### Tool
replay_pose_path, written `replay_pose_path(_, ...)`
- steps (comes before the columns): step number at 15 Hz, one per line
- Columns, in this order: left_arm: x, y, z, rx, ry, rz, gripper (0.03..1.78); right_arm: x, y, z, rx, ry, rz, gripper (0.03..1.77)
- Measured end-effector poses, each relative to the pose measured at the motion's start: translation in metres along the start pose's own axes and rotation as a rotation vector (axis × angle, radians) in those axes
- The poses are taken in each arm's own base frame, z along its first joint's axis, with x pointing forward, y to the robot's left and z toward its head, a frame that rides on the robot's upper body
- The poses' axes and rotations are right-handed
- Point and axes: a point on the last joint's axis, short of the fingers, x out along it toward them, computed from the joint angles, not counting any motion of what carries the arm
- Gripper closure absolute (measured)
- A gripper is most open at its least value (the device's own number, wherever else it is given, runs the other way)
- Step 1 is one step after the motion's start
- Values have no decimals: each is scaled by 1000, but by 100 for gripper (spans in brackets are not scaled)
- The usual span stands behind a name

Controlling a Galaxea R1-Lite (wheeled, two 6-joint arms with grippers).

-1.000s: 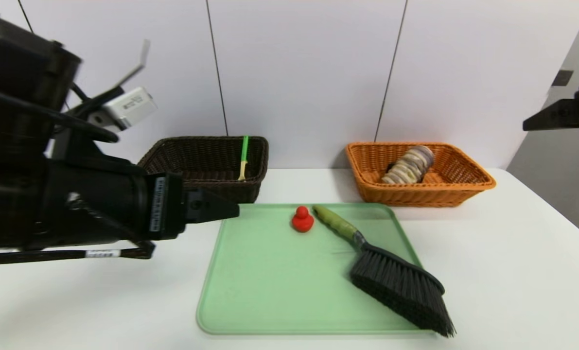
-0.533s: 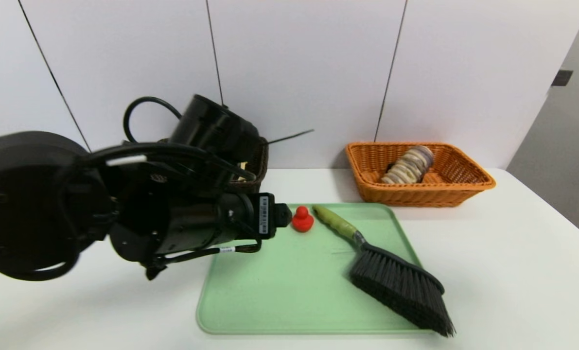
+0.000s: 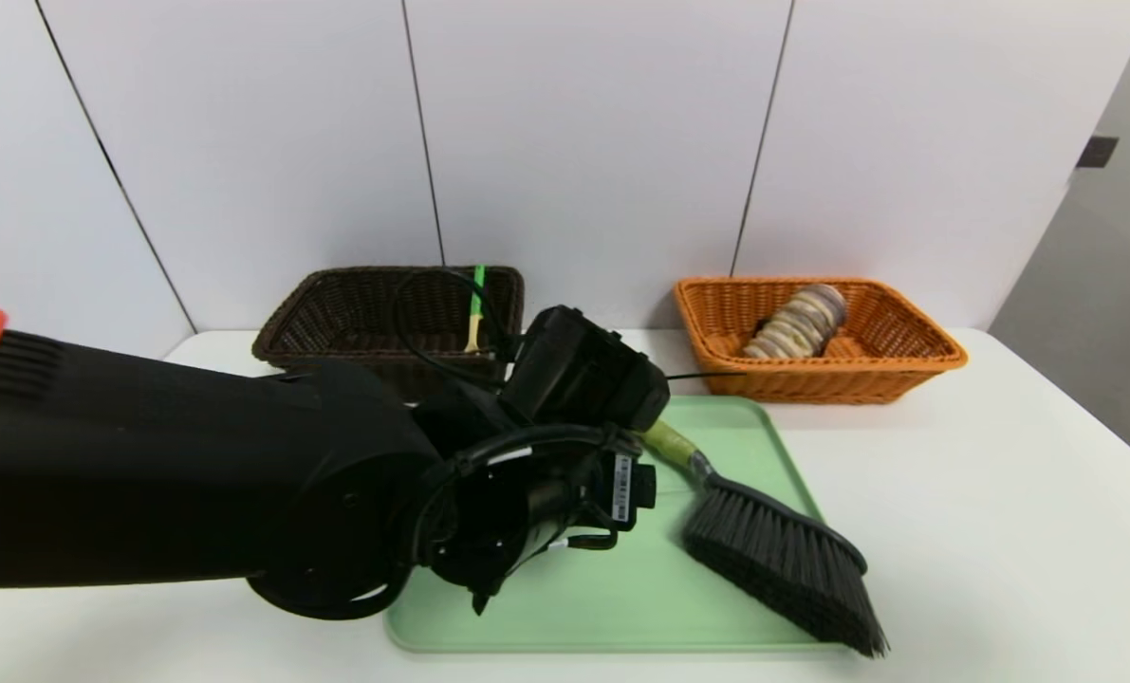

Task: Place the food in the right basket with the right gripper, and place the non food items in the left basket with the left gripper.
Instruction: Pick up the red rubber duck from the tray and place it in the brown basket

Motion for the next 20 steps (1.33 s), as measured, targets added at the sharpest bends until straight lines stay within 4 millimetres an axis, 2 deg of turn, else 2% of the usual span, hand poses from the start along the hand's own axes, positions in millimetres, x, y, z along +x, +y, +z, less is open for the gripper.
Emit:
replay_pose_path(6,21,-5,-10,47,-40,93,12,-4,-3,-5,3,-3,19,11)
replay_pose_path(11,40,-11,-14,52,-77,78,12,-5,-4,-5,4,-9,7,11)
replay_pose_path(20,66,-10,-8,67,-96,107,12,-7,-4,-5,4,-14,10,10)
